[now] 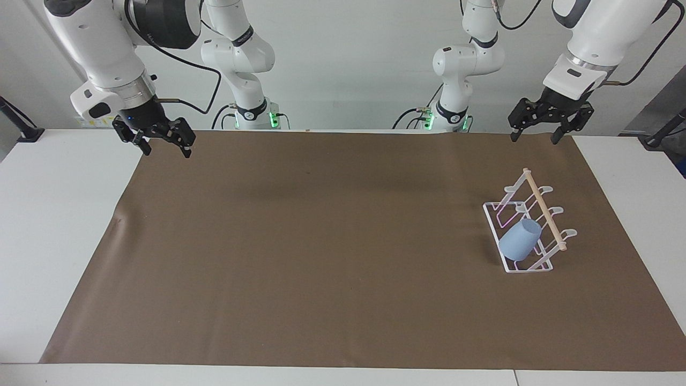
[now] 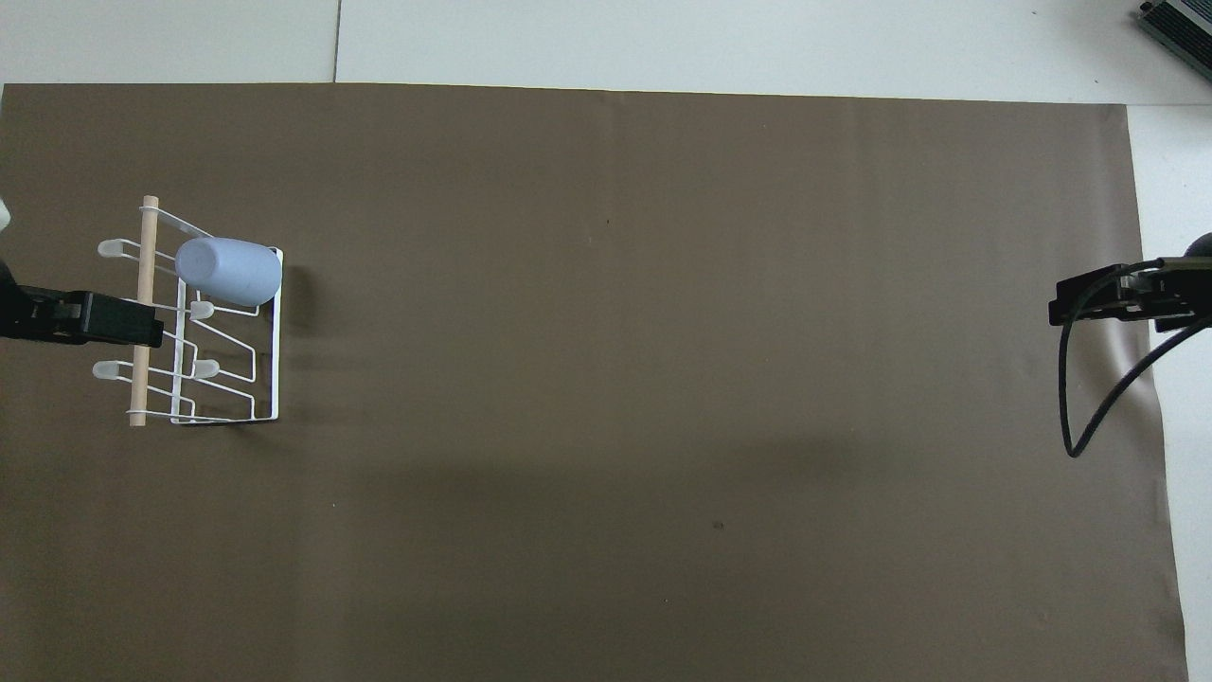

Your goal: Hang cup on cup holder

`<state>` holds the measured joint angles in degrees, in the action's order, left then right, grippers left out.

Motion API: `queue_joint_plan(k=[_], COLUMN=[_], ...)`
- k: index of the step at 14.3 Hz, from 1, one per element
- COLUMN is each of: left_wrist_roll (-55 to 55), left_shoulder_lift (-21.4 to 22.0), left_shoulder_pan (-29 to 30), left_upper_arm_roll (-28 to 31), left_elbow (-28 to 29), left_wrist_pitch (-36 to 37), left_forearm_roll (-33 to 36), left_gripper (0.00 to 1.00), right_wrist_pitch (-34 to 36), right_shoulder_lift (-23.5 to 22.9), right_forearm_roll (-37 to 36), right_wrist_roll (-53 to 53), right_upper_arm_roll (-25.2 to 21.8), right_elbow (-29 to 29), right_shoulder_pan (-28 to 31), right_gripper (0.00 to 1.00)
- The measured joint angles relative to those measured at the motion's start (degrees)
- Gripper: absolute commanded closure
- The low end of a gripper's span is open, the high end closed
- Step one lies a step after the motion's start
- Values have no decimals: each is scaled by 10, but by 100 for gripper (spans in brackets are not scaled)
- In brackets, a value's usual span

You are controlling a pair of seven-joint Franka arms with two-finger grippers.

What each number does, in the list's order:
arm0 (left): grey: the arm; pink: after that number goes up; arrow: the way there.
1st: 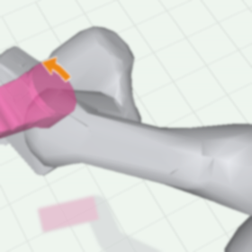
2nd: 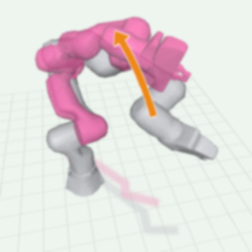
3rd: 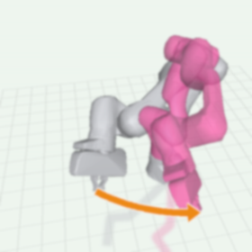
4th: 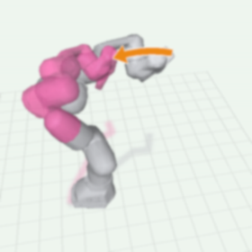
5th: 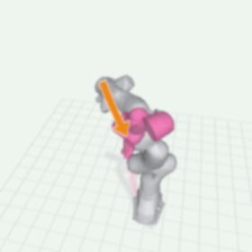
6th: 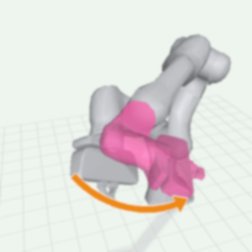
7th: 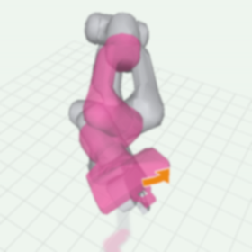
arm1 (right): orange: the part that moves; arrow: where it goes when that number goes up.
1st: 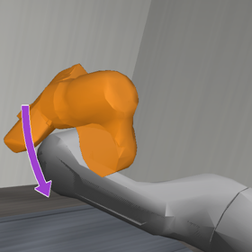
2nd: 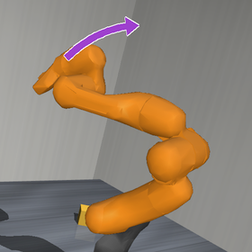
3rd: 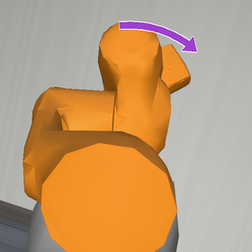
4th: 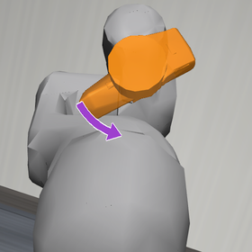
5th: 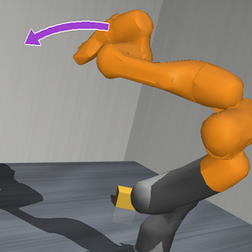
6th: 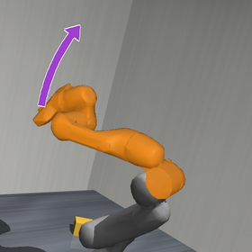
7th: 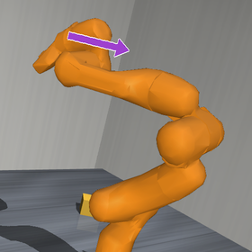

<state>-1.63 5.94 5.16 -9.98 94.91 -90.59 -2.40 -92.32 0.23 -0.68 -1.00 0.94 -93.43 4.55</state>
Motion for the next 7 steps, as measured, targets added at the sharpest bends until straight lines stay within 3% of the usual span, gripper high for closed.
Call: queue_joint_plan(k=[7], left_wrist_roll=[0], left_shoulder_lift=[0], left_shoulder_pan=[0], left_upper_arm_roll=[0], left_elbow=[5], left_wrist_pitch=[2], left_forearm_roll=[0], left_gripper=[0], right_wrist_pitch=[0], right_shoulder_lift=[0], right_forearm_roll=[0], right_wrist_roll=[0], right_upper_arm_roll=[0], right_elbow=[0], right_shoulder_pan=[0], right_gripper=[0])
